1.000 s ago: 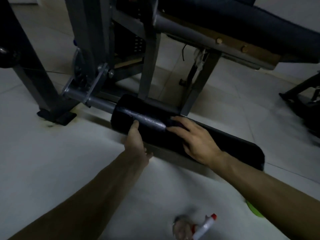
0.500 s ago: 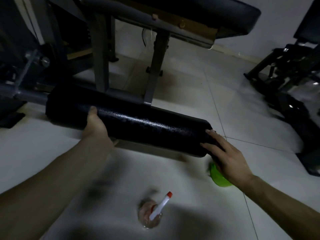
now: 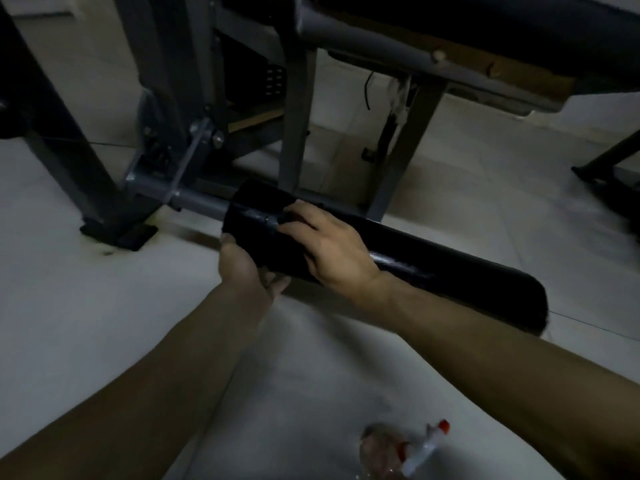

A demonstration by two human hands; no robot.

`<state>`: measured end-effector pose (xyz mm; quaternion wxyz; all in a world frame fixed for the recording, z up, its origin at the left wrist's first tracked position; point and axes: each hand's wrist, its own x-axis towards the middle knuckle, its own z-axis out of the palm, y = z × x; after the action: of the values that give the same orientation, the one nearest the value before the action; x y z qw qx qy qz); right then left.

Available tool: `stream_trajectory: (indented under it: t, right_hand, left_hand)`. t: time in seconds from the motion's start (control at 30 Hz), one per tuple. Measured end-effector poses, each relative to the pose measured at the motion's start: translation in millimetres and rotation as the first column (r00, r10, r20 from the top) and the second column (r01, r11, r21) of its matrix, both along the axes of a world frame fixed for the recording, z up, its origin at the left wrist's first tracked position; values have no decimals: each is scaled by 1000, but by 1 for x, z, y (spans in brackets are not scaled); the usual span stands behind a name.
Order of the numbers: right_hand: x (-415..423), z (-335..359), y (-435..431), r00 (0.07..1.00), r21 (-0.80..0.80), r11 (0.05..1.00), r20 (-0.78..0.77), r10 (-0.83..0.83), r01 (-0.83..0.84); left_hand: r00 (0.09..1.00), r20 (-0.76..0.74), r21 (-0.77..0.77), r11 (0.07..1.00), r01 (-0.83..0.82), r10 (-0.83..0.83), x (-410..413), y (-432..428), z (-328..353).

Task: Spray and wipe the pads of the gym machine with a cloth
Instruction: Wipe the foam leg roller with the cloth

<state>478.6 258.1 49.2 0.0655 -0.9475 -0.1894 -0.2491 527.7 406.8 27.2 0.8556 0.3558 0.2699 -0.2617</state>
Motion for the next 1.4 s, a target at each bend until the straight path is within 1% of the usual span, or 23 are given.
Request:
stream_trajectory:
  t: [0.07,0.13,0.2,0.3,0.4,0.5,0.53,0.63,0.7,0.77,0.83,0.9,0.97,1.03,1.1,1.17,1.23,1.33,1.4]
  right_hand:
    - [29,5,30,999,6,999,-23,38,-38]
    - [52,11,56,997,15,998,-44,69,-68]
    - [63,16,69,995,12,997,-70,74,-73]
    - [49,16,50,994,-41,996,-84,76,-79]
    - [2,15,5,993,-139,987,-95,72,-85]
    - [-50,14,-45,996,-182,982,-79,28,-42]
    - [-70,13,-63,997,-191,981,-77,5,-19]
    - [-124,8,-112,996,-208,977,-64,-54,40]
    - [-164,5,-143,992,-217,971,-59,-112,97]
    - [-203,0,-173,982,-223,960,-39,-183,170]
    - [-233,-2,-195,970,-221,948,-34,-241,228]
    - [-262,-1,-211,953,-238,928,-28,-302,287]
    - [-275,-1,-216,939,-225,917,-25,-343,329]
    - [-267,-2,-210,933,-199,916,-28,-359,347]
    - [-240,-4,-196,945,-187,931,-29,-325,314]
    - [-201,-3,-172,967,-176,954,-40,-252,241]
    - [-165,0,-147,983,-172,970,-40,-178,169]
    - [-102,1,-93,997,-160,985,-29,-67,62]
    - [-59,-1,-58,999,-162,987,-40,-25,19]
  left_hand:
    - [1000,-1,-73,997,31,-32,3,10,-3]
    - [998,-3,-106,992,64,-64,4,15,-4]
    - [998,-8,-107,992,58,-59,3,20,2]
    - [999,-13,-58,997,49,-50,4,20,3]
    - [996,-4,32,996,84,-84,0,13,0]
    - [999,-2,237,970,45,-46,-16,-2,4]
    - [999,-1,258,965,47,-48,-25,-10,7]
    - [992,7,181,976,120,-123,-49,-35,16]
    - [986,7,165,972,165,-169,-64,-55,19]
    - [985,31,167,973,162,-169,-72,-72,18]
    - [991,45,193,974,118,-129,-69,-77,17]
    - [997,23,238,969,63,-70,-63,-83,14]
    - [999,20,252,967,44,-50,-59,-84,14]
    - [998,37,260,965,35,-46,-60,-85,17]
    - [997,40,260,964,55,-68,-61,-83,21]
    - [996,44,225,972,66,-78,-59,-77,25]
    - [997,17,183,980,76,-80,-57,-71,26]
    - [997,-18,161,984,80,-79,-49,-50,17]
    - [994,-33,109,988,105,-102,-44,-36,7]
